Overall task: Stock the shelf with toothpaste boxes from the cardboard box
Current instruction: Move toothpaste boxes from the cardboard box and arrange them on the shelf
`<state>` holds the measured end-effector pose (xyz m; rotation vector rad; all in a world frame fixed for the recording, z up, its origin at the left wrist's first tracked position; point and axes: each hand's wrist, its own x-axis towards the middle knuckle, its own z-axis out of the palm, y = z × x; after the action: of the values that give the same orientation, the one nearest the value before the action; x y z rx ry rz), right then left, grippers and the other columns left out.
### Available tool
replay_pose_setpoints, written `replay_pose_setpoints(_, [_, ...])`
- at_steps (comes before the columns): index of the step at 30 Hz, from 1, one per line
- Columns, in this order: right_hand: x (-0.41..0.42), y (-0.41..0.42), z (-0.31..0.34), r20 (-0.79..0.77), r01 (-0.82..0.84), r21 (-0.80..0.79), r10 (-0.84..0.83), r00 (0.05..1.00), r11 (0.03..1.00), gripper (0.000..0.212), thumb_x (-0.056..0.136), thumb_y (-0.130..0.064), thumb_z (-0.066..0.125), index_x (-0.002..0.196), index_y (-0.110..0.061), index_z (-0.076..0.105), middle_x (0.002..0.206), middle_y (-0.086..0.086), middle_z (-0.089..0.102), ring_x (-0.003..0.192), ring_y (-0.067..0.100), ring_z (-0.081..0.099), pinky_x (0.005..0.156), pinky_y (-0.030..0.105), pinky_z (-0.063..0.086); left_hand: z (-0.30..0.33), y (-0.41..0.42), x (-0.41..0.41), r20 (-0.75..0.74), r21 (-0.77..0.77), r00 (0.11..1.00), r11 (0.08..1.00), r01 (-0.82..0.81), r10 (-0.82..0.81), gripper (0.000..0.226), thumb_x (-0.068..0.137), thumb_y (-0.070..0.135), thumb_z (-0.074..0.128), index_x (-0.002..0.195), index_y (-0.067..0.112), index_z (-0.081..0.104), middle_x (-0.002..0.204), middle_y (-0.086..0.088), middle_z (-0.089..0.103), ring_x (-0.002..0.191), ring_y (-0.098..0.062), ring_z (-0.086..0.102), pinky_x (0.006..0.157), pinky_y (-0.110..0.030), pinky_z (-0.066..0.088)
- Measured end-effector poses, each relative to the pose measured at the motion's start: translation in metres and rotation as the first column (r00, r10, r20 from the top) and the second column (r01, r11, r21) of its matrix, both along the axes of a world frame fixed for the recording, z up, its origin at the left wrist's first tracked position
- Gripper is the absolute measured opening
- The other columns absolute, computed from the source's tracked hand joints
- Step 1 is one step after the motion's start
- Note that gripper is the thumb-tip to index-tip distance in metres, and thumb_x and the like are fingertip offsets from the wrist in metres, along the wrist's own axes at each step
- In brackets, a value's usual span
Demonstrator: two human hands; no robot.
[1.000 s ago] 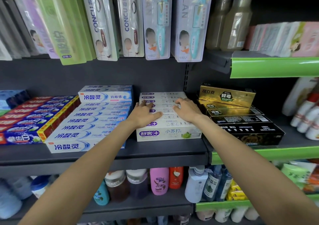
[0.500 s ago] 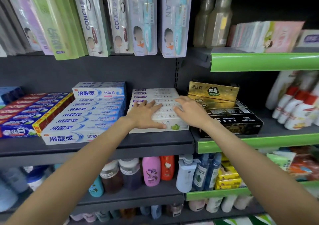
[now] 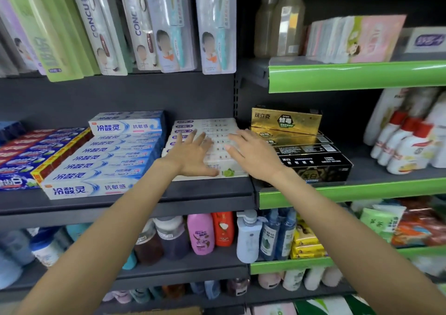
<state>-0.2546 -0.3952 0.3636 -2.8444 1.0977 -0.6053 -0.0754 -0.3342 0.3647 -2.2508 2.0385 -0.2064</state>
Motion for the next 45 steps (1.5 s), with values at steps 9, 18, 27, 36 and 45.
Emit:
replay_pose_setpoints(9, [-0.185,-0.034,-0.025,0.132,0.054,-0.101,-0.04,0.99,0.993,0.05,0.087,-0.05,0.054,0.132,-0.029,0.05,0.145,0.009,0.04,0.133,0.037,0.034,0.107,0.052,0.033,-0.018,-0.005,-0.138,-0.2,-0.361,0.943,0.915,0.18,-0.265,0.082,0.076,0.074,0.046,0.144,0.032,0.03,0.151,0.001,0.032,0.136,-0.024,0.034,0.11,-0.039,0.03])
replay_pose_setpoints(18, [-0.2,-0.078,-0.036,0.118,0.0,-0.077,0.009,0.993,0.997,0.038,0.092,-0.031,0.057,0.13,-0.028,0.054,0.134,0.001,0.052,0.127,0.027,0.042,0.096,0.04,0.043,-0.025,-0.042,-0.159,-0.149,-0.349,0.982,0.936,0.055,-0.114,0.07,0.085,0.059,0.051,0.146,0.033,0.027,0.152,0.0,0.032,0.129,-0.026,0.046,0.098,-0.039,0.043])
replay_pose_setpoints(27, [-0.195,-0.095,-0.008,0.131,-0.101,-0.054,0.107,0.986,0.993,0.04,0.094,-0.045,0.045,0.128,-0.026,0.055,0.135,-0.001,0.052,0.123,0.023,0.047,0.1,0.04,0.04,-0.012,-0.042,-0.154,-0.192,-0.513,0.97,0.858,0.03,-0.149,0.072,0.08,0.071,0.021,0.125,0.029,0.057,0.125,0.001,0.062,0.116,-0.02,0.054,0.092,-0.034,0.042])
replay_pose_setpoints(36, [-0.134,-0.162,0.024,-0.272,-0.036,-0.093,0.009,0.962,0.995,0.047,0.098,-0.054,0.021,0.141,-0.04,0.034,0.152,-0.011,0.027,0.138,0.02,0.029,0.109,0.04,0.03,0.014,-0.111,-0.103,-0.198,-0.181,0.975,0.974,-0.139,0.103,0.063,0.091,0.062,0.033,0.145,0.031,0.026,0.153,-0.003,0.029,0.134,-0.031,0.036,0.106,-0.042,0.033])
replay_pose_setpoints(45, [-0.076,-0.201,0.009,-0.358,0.018,0.075,0.01,0.934,0.997,0.053,0.097,-0.058,0.017,0.147,-0.04,0.02,0.157,-0.002,0.015,0.143,0.032,0.016,0.113,0.047,0.021,0.0,-0.152,-0.103,-0.428,-0.077,0.891,0.976,-0.206,0.154,0.069,0.095,0.054,0.034,0.15,0.019,0.014,0.145,-0.012,0.042,0.124,-0.029,0.049,0.104,-0.036,0.037])
